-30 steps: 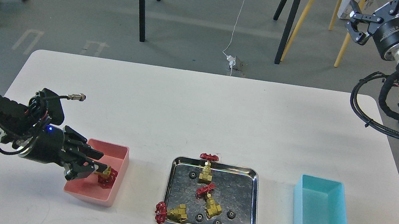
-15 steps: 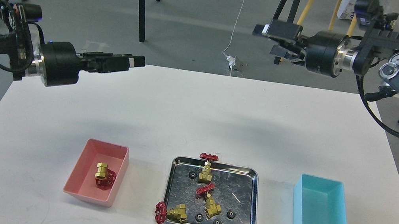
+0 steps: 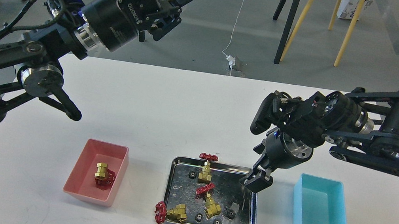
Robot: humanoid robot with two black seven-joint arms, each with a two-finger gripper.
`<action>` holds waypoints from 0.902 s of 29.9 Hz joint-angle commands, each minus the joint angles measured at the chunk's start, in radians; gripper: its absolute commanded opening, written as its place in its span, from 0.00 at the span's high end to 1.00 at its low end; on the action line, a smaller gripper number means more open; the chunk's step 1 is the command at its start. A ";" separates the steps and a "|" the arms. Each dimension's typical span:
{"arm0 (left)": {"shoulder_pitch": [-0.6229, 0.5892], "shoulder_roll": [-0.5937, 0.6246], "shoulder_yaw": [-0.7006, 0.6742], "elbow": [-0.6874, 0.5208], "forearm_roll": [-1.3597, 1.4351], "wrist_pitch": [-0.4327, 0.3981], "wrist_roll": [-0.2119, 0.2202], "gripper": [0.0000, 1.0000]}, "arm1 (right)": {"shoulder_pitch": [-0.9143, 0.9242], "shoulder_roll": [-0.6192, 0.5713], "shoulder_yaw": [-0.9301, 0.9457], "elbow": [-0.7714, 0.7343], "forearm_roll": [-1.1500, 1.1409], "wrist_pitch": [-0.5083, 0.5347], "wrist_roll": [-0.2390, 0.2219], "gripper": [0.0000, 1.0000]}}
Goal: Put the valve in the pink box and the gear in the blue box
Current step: 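Lower the right gripper over a small dark gear on the tray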
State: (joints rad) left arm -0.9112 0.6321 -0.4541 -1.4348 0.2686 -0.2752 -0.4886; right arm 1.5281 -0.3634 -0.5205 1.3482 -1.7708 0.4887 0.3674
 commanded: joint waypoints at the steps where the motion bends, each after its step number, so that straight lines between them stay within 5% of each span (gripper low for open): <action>1: 0.008 -0.018 -0.023 0.054 0.011 -0.045 0.000 0.32 | -0.002 0.032 -0.044 0.003 -0.067 0.000 0.005 0.02; 6: 0.008 -0.054 -0.005 0.088 0.018 -0.050 0.000 0.31 | 0.006 0.109 -0.073 0.008 -0.064 0.000 0.062 0.12; 15: 0.034 -0.055 -0.008 0.093 0.063 -0.050 0.000 0.30 | 0.004 0.290 -0.170 -0.021 -0.072 0.000 0.061 0.29; 27: 0.089 -0.058 -0.012 0.106 0.063 -0.050 0.000 0.29 | -0.046 0.363 -0.193 -0.133 -0.072 0.000 0.053 0.33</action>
State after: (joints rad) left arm -0.8278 0.5738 -0.4665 -1.3291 0.3318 -0.3252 -0.4886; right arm 1.4941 -0.0022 -0.7132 1.2246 -1.8423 0.4885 0.4231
